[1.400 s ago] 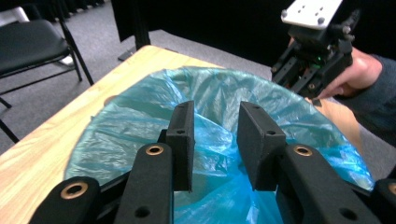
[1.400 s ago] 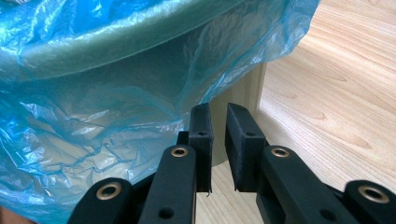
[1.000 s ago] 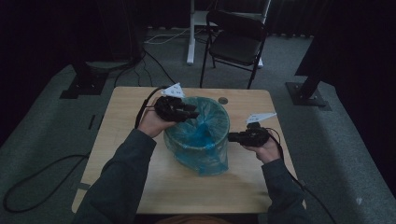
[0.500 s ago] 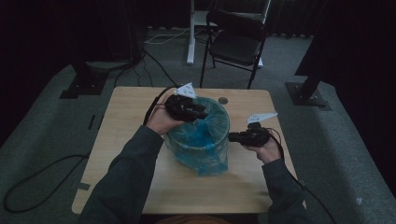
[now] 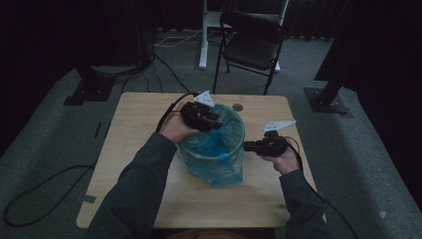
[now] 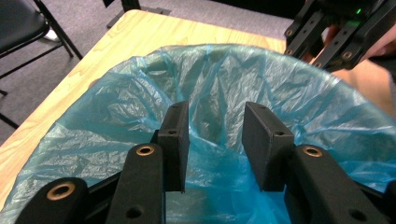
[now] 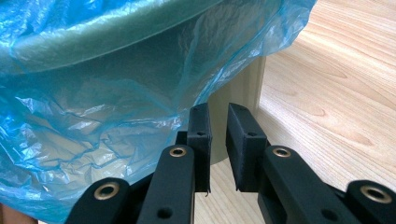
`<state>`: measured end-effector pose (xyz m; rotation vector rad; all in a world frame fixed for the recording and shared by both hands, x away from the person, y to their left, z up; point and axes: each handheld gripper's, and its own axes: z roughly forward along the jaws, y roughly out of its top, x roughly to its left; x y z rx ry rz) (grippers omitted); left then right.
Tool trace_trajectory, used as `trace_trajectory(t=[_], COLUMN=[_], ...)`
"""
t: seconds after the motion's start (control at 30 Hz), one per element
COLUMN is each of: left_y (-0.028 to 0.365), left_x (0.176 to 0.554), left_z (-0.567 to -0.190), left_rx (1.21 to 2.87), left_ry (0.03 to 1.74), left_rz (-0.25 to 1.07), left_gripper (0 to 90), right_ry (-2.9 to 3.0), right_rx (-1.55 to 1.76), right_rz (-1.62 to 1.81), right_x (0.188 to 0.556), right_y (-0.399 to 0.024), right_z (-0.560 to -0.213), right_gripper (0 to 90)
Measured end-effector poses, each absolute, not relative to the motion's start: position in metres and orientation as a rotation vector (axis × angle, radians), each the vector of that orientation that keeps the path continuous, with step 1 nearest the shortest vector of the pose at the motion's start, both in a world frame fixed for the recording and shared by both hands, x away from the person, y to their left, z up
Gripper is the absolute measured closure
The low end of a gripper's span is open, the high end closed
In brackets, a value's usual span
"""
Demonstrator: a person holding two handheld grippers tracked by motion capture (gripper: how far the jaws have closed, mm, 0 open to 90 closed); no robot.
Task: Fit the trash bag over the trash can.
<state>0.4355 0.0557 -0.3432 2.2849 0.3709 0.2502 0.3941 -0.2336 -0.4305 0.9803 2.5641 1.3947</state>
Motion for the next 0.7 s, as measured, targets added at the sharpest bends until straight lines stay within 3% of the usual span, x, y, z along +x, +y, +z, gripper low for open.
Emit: trace_trajectory(t=[0.7], left_y=[0.0551], left_x=[0.4341], left_z=[-0.3426], left_rx=[2.333], left_ry=[0.328], left_rz=[0.264], left_gripper=[60.9], right_ry=[2.564], right_rx=[0.981], right_rz=[1.400], right_x=[0.3941], right_y=[-0.2344], right_z=[-0.4312], right_gripper=[78.7])
